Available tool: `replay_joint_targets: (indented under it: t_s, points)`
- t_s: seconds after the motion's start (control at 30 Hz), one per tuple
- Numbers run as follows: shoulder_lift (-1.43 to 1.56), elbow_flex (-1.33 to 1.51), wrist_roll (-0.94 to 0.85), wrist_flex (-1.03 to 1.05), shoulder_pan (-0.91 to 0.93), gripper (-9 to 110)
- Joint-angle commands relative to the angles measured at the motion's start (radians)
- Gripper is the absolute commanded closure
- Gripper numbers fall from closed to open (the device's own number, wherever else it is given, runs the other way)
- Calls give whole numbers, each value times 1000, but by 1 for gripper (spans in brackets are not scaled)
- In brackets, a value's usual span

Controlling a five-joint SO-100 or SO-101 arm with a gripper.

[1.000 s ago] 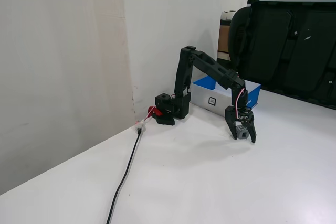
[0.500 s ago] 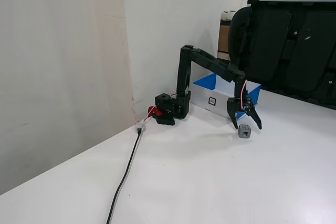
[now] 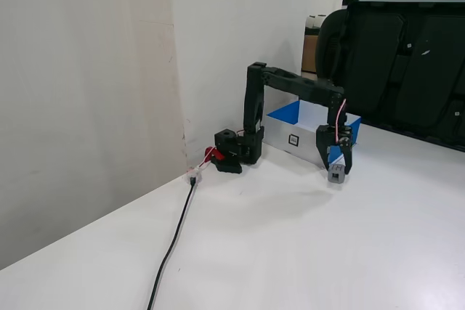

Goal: Pick the gray block and keep it in the box.

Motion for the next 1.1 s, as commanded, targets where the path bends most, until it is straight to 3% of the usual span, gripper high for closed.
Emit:
replay_joint_targets:
  t_s: [0.0, 0.33, 0.7, 0.9, 0.97, 1.0, 1.07]
  points:
    - [176, -146, 8, 64, -15, 101]
    - [492, -101, 9, 121, -290, 101]
    - [546, 54, 11, 38, -767, 101]
    - [545, 207, 14, -58, -916, 100]
    - [560, 235, 14, -75, -931, 73]
    - [560, 238, 14, -81, -923, 64]
    - [555, 244, 14, -98, -896, 62]
